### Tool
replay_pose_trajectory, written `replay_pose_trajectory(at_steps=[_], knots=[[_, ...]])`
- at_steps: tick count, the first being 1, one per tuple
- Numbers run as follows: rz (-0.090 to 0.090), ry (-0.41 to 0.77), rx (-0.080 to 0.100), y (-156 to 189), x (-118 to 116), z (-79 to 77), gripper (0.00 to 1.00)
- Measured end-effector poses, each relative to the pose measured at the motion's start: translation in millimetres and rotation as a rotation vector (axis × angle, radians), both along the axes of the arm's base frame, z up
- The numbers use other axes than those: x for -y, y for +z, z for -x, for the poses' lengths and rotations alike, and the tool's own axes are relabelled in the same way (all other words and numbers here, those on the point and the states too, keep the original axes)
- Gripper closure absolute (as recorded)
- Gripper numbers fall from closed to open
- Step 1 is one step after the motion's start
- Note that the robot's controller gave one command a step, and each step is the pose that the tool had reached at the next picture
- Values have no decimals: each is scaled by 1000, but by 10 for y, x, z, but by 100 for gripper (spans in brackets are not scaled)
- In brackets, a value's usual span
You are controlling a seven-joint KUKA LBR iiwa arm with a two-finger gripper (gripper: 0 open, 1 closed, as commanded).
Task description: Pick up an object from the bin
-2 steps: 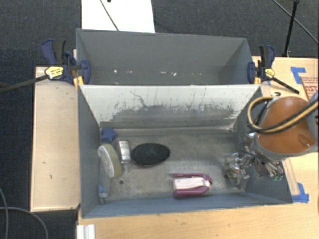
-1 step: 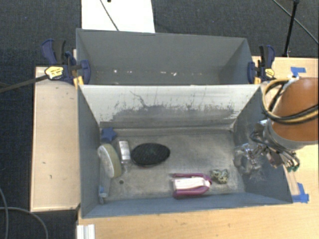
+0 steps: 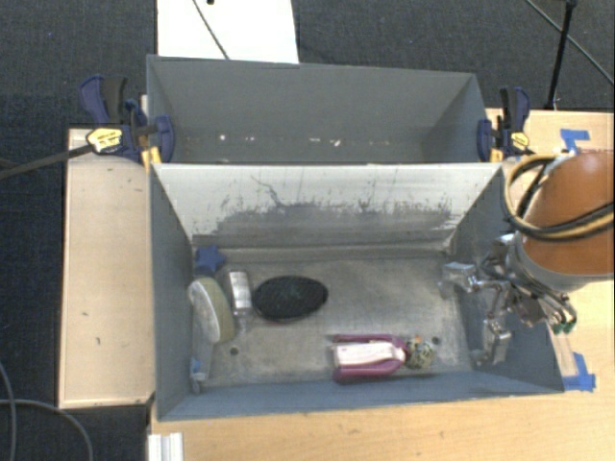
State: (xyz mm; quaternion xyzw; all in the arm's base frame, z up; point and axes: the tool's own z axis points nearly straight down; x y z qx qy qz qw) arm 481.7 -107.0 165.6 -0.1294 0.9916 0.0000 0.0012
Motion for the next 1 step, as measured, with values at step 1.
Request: replay_pose_trajectory(at_steps=[1], knots=[[0, 269, 6, -939, -670, -51, 0]])
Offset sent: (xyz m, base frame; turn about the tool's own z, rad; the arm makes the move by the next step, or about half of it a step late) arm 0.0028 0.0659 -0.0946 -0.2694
